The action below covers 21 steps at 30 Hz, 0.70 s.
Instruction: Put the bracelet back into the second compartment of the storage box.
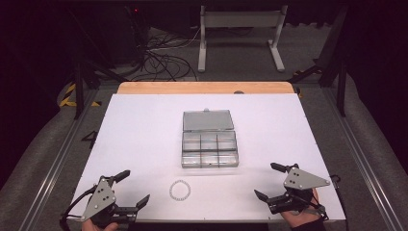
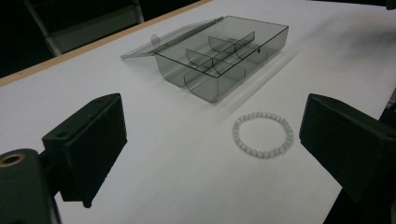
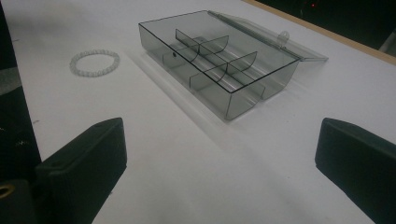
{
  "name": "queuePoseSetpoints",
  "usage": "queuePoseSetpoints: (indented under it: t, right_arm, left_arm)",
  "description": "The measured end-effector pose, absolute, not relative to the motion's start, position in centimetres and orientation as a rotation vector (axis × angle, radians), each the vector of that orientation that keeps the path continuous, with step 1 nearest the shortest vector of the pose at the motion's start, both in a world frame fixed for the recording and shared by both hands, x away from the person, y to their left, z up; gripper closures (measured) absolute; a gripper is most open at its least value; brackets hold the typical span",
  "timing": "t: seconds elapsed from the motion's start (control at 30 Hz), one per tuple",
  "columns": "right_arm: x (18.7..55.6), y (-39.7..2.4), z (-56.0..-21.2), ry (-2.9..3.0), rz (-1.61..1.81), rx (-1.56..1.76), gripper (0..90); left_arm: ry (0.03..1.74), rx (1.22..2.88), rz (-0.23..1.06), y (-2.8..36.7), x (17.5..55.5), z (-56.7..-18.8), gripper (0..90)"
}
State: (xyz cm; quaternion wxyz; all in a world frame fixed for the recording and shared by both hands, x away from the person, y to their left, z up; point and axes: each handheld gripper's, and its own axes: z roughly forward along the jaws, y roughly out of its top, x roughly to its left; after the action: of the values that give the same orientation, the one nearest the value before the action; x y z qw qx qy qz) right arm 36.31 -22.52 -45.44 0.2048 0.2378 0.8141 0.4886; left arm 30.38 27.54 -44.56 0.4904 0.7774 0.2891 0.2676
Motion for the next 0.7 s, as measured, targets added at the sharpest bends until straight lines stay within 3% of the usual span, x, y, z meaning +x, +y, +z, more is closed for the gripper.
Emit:
queuePoseSetpoints:
  t: [0.7]
  right_arm:
    - [36.38,-22.54,-45.59,2.288,1.361,0.663,3.6]
  left_arm:
    - [0.718,1.866,0.578,27.95,30.49,-44.41,9.6]
